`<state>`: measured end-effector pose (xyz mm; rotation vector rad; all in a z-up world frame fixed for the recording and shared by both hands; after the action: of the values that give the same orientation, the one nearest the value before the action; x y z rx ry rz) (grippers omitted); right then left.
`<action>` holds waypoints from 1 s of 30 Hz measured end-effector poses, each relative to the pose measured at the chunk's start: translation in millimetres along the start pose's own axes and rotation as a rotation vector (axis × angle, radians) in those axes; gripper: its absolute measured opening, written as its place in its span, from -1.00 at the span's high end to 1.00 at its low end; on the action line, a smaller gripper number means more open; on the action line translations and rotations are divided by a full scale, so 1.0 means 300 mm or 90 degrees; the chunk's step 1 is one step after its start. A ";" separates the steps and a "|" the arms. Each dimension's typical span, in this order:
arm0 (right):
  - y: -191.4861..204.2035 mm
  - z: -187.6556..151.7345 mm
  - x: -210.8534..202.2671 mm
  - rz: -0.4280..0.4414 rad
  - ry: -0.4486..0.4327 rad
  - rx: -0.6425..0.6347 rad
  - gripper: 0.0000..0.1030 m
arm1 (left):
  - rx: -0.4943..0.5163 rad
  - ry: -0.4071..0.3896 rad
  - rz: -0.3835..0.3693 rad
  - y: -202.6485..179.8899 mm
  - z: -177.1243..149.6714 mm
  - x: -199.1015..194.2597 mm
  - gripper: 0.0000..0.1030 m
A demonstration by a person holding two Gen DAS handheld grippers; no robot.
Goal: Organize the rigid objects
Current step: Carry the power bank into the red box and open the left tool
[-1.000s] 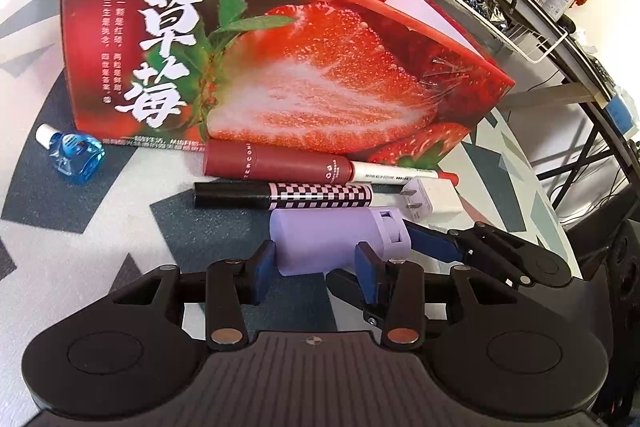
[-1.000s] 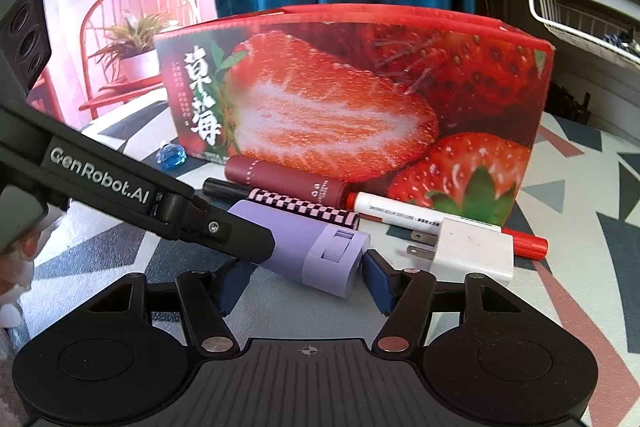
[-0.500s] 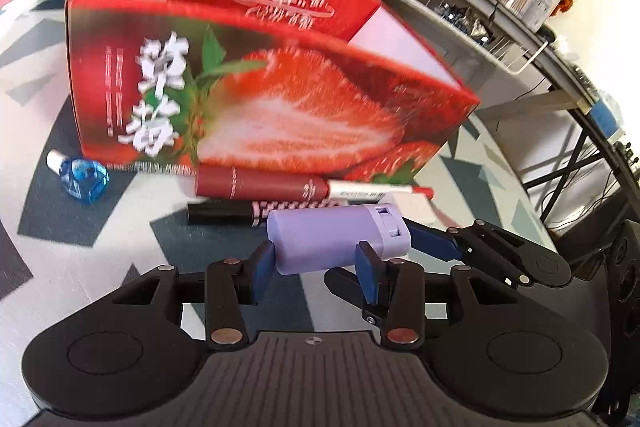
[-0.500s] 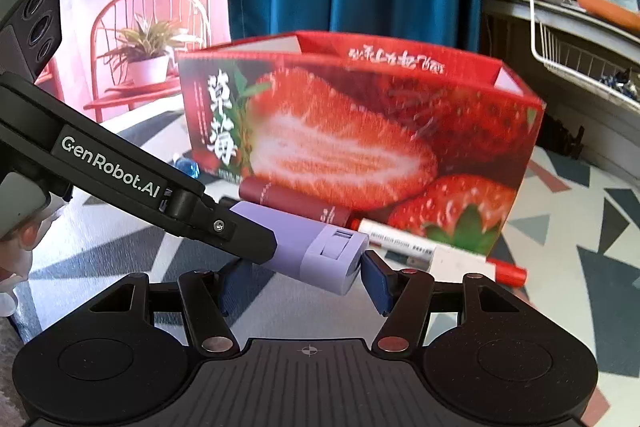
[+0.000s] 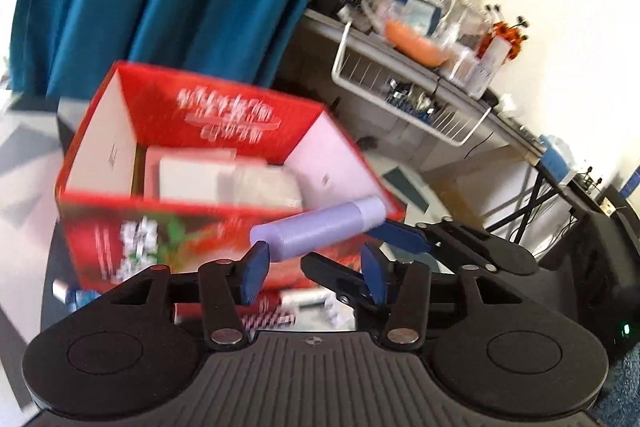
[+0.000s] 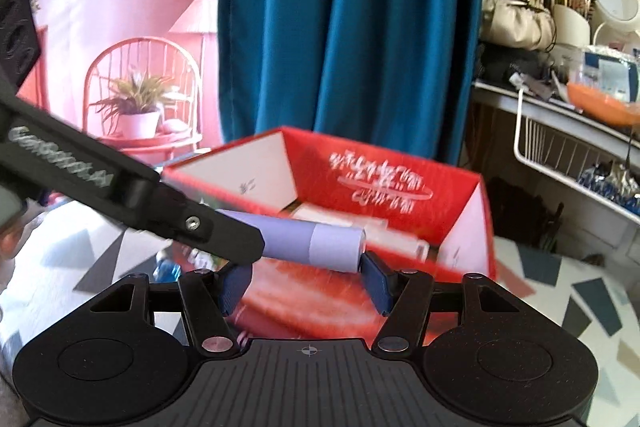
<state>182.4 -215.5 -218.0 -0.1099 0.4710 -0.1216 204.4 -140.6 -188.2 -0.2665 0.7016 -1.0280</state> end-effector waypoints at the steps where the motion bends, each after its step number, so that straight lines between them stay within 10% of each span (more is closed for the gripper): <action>1: -0.007 0.015 0.006 0.000 -0.001 0.005 -0.08 | 0.007 -0.005 -0.001 -0.004 0.011 0.000 -0.01; 14: 0.004 0.144 0.147 0.004 0.004 -0.015 0.04 | -0.034 -0.033 0.024 0.128 0.143 0.045 -0.01; 30: 0.071 0.148 0.490 0.088 0.178 0.033 0.09 | -0.072 0.009 0.084 0.382 0.180 0.131 0.05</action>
<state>334.7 -211.8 -246.9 -0.0092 0.7524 -0.0132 331.1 -122.1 -222.4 -0.3077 0.7807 -0.8665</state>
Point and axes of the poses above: each gripper's, at about its wrist camera, not at the fingertips, and x roughly the way its jaws point, y to its left, z to its top, the point moved 7 cm from there along x, roughly the way its jaws point, and after that the axes turned 14 degrees about -z, right-handed, at the moved point
